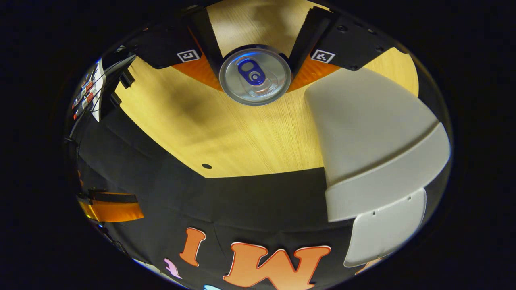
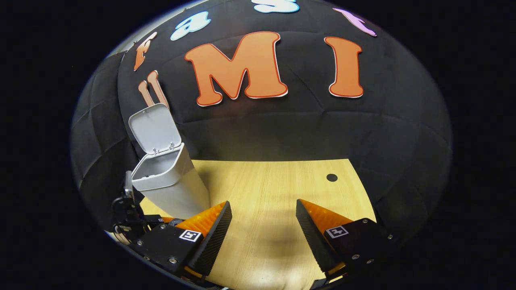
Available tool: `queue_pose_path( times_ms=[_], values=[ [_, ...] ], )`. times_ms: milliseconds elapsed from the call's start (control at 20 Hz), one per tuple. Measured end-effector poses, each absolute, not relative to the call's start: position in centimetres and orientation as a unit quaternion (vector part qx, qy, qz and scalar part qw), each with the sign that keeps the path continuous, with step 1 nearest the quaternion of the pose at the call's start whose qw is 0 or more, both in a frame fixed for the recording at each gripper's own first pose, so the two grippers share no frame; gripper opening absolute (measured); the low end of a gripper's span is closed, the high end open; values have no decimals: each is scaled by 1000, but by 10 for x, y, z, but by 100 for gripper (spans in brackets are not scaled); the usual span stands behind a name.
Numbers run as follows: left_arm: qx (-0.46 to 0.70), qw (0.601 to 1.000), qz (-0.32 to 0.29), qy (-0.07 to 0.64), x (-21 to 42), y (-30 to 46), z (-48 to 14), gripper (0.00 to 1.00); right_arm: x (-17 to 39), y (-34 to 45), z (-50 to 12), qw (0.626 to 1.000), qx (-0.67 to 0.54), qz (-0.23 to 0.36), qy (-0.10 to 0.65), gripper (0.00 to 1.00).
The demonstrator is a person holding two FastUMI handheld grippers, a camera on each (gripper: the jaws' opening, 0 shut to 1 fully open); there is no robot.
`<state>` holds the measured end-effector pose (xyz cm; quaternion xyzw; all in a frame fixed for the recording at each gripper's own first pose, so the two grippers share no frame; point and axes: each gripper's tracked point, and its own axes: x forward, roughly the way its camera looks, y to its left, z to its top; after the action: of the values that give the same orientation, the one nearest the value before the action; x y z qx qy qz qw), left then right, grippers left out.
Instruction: Press the lid of the desktop garbage bin to open it, pick up the crumpled paper on the desktop and throw it into the bin, then pick up the pop can on the desktop and drop it into the bin, and finally close the garbage bin lid.
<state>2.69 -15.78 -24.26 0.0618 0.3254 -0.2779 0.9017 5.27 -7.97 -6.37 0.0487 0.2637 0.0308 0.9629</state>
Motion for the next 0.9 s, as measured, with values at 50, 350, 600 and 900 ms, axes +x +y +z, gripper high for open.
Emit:
queue_pose_path(
  times_ms=[50, 350, 600, 900],
  values=[
    [61, 904, -279, 317, 25, -158, -229, 85, 53, -78, -63, 963, 48, 32, 263, 96],
    [43, 912, -283, 293, 16, -148, -147, 84, 57, -69, -57, 965, 52, 45, 252, 96],
    [32, 918, -289, 270, 13, -132, -82, 84, 59, -61, -51, 967, 62, 53, 241, 96],
    [25, 936, -264, 232, 42, -96, -15, 84, 60, -64, -39, 971, 61, 48, 226, 96]
  ],
)
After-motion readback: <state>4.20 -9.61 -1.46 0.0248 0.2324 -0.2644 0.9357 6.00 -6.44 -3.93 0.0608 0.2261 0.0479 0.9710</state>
